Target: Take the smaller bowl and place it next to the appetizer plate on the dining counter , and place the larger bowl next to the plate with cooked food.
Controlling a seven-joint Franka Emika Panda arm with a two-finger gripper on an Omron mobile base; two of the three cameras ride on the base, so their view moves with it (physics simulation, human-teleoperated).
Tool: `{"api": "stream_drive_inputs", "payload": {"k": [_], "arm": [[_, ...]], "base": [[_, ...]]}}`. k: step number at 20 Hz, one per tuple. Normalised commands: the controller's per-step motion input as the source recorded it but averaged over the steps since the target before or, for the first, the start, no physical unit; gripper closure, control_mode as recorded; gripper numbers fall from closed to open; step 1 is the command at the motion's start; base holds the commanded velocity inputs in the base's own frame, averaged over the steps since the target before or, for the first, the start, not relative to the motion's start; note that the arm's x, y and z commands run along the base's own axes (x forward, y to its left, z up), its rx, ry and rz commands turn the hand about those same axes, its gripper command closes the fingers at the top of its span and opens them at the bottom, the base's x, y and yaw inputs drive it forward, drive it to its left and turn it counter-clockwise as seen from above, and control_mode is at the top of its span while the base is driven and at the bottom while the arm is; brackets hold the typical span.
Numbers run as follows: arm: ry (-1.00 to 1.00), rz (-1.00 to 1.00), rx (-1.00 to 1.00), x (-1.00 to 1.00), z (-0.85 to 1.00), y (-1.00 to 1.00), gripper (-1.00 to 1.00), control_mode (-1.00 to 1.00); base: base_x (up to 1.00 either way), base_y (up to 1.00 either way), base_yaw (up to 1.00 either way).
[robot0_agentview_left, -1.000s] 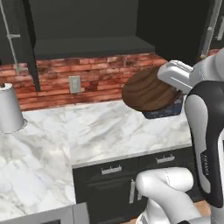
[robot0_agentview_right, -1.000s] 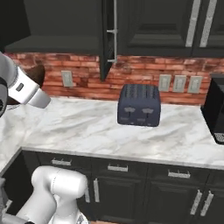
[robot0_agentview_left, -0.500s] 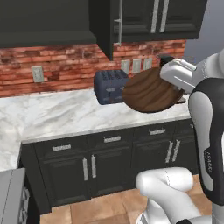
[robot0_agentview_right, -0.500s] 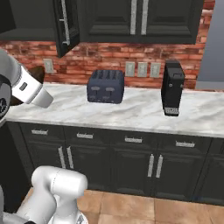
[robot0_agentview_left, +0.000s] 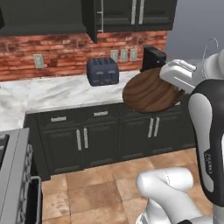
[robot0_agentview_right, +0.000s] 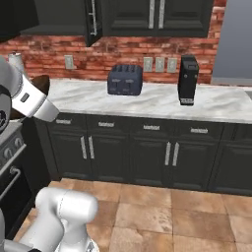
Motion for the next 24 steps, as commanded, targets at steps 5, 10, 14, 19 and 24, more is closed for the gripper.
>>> {"api": "stream_drive_inputs", "payload": {"k": [5,10,14,19,24], "arm": [[0.0,0.0,0.0,0.0,0.0,0.0,1.0,1.0],[0.0,0.0,0.0,0.0,0.0,0.0,1.0,1.0],[0.0,0.0,0.0,0.0,0.0,0.0,1.0,1.0],[0.0,0.0,0.0,0.0,0.0,0.0,1.0,1.0],[0.0,0.0,0.0,0.0,0.0,0.0,1.0,1.0]], "base": [[-1.0,-0.22,0.0],[-1.0,-0.43,-0.04],[-1.0,-0.56,-0.09],[-1.0,-0.6,-0.1],[-1.0,-0.63,-0.12]]}}
